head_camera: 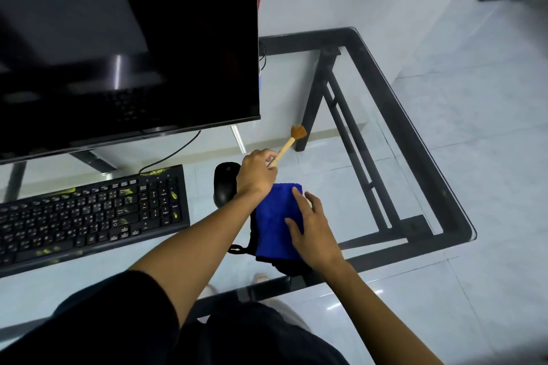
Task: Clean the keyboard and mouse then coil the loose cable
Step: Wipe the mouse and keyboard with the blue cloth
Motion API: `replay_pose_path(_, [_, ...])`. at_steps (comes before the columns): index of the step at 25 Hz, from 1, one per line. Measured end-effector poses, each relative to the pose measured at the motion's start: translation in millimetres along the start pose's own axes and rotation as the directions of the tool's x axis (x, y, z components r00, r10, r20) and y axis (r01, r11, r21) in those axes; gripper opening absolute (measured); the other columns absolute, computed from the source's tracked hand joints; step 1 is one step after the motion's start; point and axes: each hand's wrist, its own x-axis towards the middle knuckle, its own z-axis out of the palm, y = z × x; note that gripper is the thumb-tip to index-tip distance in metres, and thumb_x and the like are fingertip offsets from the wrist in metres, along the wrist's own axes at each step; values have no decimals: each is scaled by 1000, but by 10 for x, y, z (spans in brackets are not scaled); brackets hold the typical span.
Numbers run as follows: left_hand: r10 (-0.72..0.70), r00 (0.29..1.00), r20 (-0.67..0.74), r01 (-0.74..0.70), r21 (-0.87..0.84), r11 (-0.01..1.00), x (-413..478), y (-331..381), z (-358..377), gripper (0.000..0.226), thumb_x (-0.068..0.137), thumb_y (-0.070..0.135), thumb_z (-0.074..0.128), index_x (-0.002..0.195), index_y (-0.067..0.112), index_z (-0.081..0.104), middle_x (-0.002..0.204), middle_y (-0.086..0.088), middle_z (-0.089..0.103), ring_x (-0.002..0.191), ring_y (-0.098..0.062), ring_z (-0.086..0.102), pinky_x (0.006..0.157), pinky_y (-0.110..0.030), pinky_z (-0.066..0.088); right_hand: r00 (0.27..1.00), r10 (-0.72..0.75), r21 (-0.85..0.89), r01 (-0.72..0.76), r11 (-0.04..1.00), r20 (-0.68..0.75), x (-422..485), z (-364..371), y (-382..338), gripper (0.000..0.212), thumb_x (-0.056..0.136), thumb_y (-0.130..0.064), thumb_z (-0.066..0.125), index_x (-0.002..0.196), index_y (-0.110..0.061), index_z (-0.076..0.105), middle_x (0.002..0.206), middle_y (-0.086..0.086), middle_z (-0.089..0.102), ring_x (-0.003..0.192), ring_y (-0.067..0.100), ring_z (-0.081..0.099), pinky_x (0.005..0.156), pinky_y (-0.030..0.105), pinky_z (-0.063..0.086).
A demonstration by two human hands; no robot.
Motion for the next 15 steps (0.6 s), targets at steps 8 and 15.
replay_pose_path(8, [77,993,90,-62,-162,985,-503,-339,-176,22,91,14,61,112,10,63,111,-2,63,100,-12,60,86,-17,46,930,363,332,-358,873,48,171,34,-115,54,84,-29,69,127,-7,46,115,3,57,107,25,57,82,31,49])
replay_pose_path(15, [180,975,134,-110,-412,905,-729,-377,-646,24,92,12,57,115,18,62,115,5,61,108,-5,56,94,-18,47,988,154,443,-145,885,17,-80,-8,-593,24,92,-19,57,111,-18,44,93,-8,56,85,10,56,68,24,48])
